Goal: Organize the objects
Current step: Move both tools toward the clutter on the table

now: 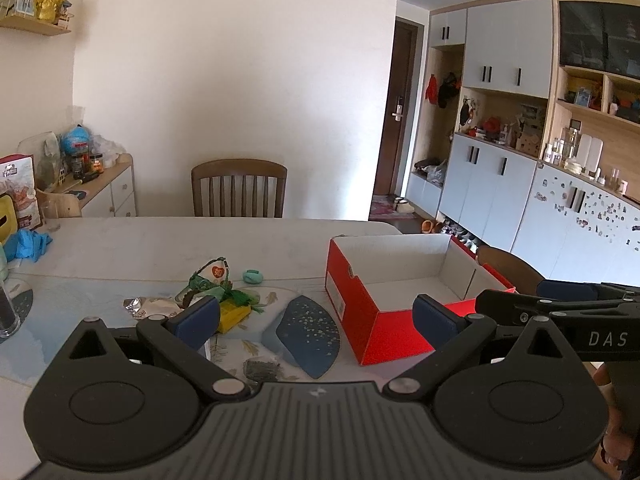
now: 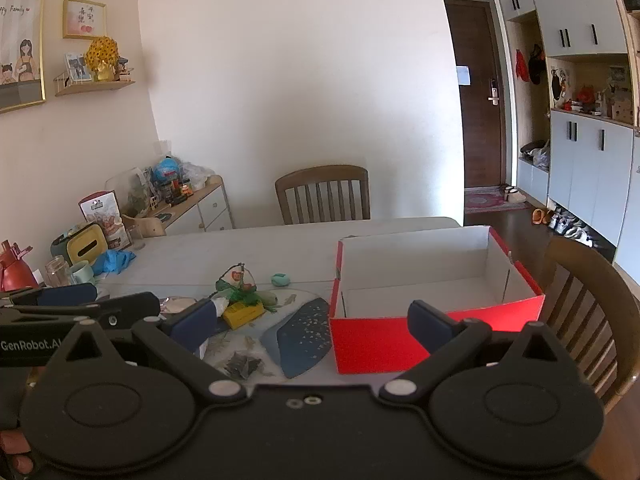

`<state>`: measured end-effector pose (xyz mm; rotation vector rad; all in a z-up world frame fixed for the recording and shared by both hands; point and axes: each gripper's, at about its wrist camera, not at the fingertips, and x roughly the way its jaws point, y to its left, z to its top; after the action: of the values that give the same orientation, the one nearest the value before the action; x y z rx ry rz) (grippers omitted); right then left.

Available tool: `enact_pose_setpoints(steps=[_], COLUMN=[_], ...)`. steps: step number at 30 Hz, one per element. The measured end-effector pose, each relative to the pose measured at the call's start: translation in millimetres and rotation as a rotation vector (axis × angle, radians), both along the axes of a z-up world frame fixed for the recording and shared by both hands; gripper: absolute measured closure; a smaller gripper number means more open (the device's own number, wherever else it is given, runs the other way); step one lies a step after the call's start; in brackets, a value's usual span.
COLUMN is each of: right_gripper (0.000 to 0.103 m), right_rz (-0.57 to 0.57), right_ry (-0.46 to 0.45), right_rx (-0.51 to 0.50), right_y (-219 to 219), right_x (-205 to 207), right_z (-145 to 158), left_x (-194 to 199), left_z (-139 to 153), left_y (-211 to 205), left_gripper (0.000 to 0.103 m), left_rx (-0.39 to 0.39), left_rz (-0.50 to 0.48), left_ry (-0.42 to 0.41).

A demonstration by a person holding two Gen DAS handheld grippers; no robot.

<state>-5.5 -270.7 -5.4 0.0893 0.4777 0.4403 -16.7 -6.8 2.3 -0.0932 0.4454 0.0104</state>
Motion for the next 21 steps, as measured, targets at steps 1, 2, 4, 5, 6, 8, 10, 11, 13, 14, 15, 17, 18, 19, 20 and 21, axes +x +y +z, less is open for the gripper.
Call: enact_pose_setpoints(steps=[1,2,4,5,6,8,10,11,13,14,15,17,18,19,20,21], right_gripper=[0.001,0.001,0.001,0.001,0.001,0.001,0.001,0.001,0.001,0.001,0.001,0.001,0.001,0.001,0.001,0.001], right_rz=[0.001,0.001,0.002,0.002,0.002,0.001,0.002,0.004,0.017,0.024,0.032,0.039,0.043,0.046,0.049,0.056], right_ry=[0.002,0.003,0.008,0.011,0.014,0.020,0.031,0.036,0.044,0.046,0.046,0.054,0.065,0.076,0.087,0.099], right_rx=[0.000,-0.001,-0.005,-0.007,-0.010,-0.017,-0.024,-0.028,-0.038,-0.043,-0.049,-0.062,-0.063,-0.064,-0.068,-0.076], right_y=[1,3,8,11,14,20,29,33,44,49,54,63,67,70,74,79], right_x=[1,3,7,9,10,15,21,23,29,32,35,41,46,49,53,57], right_z=[-1,-2,-3,-4,-5,-6,-8,-9,-11,-12,-13,-16,-19,-21,-24,-28], left_x=[1,2,6,9,11,16,22,25,34,38,42,51,55,60,64,69], left_z=[0,-1,-3,-3,-5,-7,-10,-11,-15,-17,-19,-24,-27,-31,-35,-40], left_y=[1,3,7,10,13,19,27,32,41,47,52,63,70,75,81,88], left_gripper=[0.000,0.000,0.000,0.000,0.000,0.000,0.000,0.000,0.000,0.000,0.000,0.000,0.000,0.000,0.000,0.000], left_rx=[0.001,0.002,-0.001,-0.003,-0.004,-0.003,-0.002,-0.005,-0.012,-0.017,-0.019,-0.021,-0.020,-0.017,-0.016,-0.014], left_rz=[0.001,0.002,0.002,0.002,0.002,0.003,0.004,0.002,0.001,0.000,0.002,0.012,0.026,0.043,0.061,0.079], left_ry=[0.001,0.002,0.006,0.009,0.010,0.012,0.021,0.026,0.044,0.053,0.062,0.080,0.090,0.102,0.117,0.136])
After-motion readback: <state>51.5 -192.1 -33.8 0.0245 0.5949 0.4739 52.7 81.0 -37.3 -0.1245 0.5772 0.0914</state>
